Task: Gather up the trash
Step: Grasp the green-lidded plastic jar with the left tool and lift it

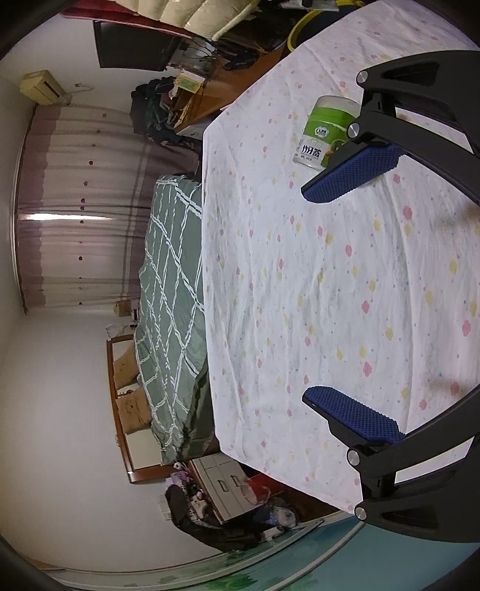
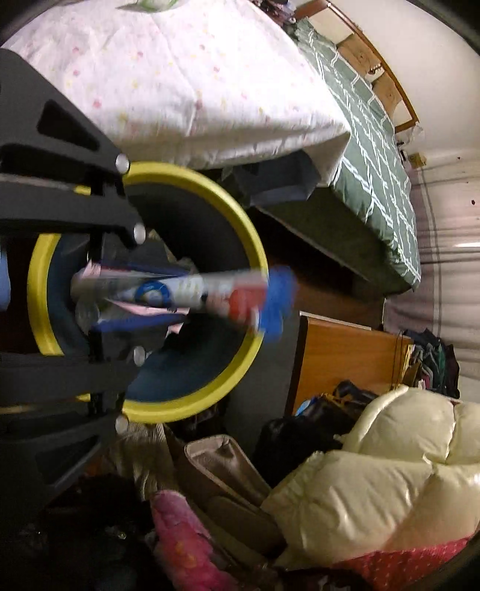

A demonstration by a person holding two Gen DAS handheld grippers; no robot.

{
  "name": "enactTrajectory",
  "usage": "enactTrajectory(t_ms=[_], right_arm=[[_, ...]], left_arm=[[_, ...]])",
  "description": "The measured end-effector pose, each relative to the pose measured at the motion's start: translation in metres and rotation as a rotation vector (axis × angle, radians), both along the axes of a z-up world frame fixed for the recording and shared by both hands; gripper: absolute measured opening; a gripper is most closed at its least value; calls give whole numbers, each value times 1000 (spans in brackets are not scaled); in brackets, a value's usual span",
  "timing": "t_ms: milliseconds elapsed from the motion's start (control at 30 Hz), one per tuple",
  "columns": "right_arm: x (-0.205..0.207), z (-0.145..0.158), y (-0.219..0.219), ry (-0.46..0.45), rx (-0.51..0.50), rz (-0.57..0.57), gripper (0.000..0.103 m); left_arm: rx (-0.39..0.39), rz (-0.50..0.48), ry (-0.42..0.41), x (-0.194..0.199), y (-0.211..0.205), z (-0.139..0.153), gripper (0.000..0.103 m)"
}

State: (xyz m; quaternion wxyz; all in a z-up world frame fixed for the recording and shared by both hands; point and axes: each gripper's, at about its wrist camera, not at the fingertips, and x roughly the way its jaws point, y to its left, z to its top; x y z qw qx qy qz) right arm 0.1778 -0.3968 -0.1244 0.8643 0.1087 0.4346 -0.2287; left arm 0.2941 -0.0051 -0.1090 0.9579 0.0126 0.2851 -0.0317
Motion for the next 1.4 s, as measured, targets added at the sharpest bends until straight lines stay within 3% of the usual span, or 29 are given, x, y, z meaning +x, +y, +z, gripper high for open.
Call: enactTrajectory(t_ms=[67,100,367,600,767,900,967,1033,1133,1400], right_arm=[[-9,-1,-1,-13,-5,-17,42],[-11,-1,-2,-17,-5,-20,44],[-30,2,0,-64,7,-18,45],[-41,13,3,-109,-14,5,49],[-46,11,4,-124,8,40,49],[-50,7,7,-131,33,77,50],[-51,6,8,-133,40,89,50],[-52,5,7,-139,50,98,50],[-53,5,7,-144,59,102,52],[-46,3,15,-124,52,112,53]], left_arm=[[16,-6,1,0,-4,-1,98],[19,-9,1,0,-5,-1,98],[57,-33,-21,-6,-21,1,98],[36,-54,45,-18,-73,18,98],[-18,-73,119,-11,-112,13,98],[-7,-170,114,-3,-131,12,98],[44,-291,105,0,-137,15,98],[111,-350,95,3,-138,18,98],[116,-468,137,10,-133,18,98],[127,-567,231,40,-119,-5,98]])
